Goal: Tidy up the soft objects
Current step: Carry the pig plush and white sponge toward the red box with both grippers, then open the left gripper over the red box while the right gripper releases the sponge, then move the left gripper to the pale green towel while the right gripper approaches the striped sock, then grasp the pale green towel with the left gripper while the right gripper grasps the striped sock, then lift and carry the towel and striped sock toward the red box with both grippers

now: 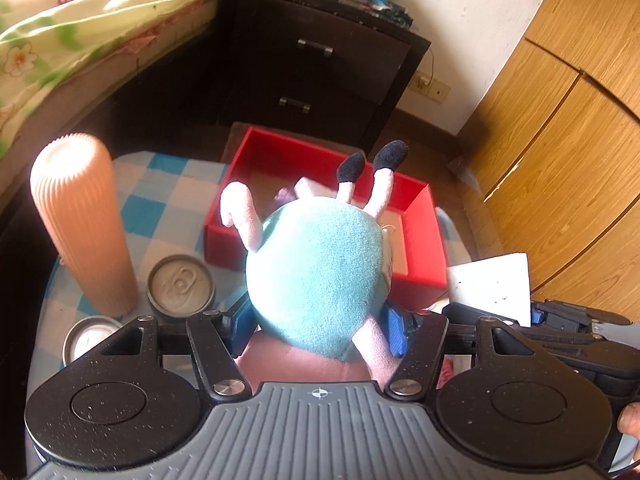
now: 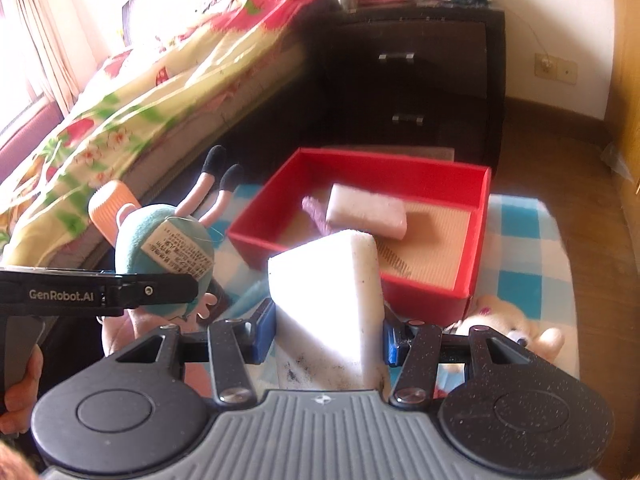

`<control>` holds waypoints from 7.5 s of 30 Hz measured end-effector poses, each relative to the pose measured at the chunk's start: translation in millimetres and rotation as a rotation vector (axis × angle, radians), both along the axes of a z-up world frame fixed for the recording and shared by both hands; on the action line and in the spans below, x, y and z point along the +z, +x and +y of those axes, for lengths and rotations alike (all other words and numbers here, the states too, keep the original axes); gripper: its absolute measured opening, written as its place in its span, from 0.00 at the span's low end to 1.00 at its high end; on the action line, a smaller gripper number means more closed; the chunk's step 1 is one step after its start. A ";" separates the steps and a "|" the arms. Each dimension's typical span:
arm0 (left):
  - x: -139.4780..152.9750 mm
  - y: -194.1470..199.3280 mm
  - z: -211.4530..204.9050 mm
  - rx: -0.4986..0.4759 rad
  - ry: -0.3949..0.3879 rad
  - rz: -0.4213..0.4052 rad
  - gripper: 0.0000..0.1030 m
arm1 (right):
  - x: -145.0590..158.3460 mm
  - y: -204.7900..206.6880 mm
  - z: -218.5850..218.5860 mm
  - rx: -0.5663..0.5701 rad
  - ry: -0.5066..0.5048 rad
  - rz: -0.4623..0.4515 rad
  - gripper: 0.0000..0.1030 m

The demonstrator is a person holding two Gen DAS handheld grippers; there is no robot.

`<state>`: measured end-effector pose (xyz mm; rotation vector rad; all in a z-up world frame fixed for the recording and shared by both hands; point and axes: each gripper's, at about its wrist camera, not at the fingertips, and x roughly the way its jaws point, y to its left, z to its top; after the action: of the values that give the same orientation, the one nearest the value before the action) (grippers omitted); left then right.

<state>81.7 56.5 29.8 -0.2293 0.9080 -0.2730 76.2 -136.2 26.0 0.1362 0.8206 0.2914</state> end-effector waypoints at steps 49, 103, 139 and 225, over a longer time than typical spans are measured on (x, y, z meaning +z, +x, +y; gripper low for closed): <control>-9.2 140.9 -43.1 0.102 -0.012 -0.106 0.62 | -18.7 123.3 -37.1 -0.217 0.102 -0.095 0.28; 0.7 77.2 -49.9 0.115 0.216 -0.097 0.77 | 8.2 81.6 -40.5 -0.248 0.028 -0.073 0.49; -107.1 -18.6 -71.2 -0.121 0.236 0.272 0.79 | -14.4 -2.2 -37.9 -0.178 -0.013 0.061 0.50; -116.9 -64.7 -93.2 -0.281 0.206 0.284 0.24 | -110.7 -63.4 -25.6 0.049 -0.127 0.395 0.16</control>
<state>17.0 -36.8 -87.1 0.0535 1.2442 -0.4101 12.8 -161.8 -84.7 0.0545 1.2323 0.2612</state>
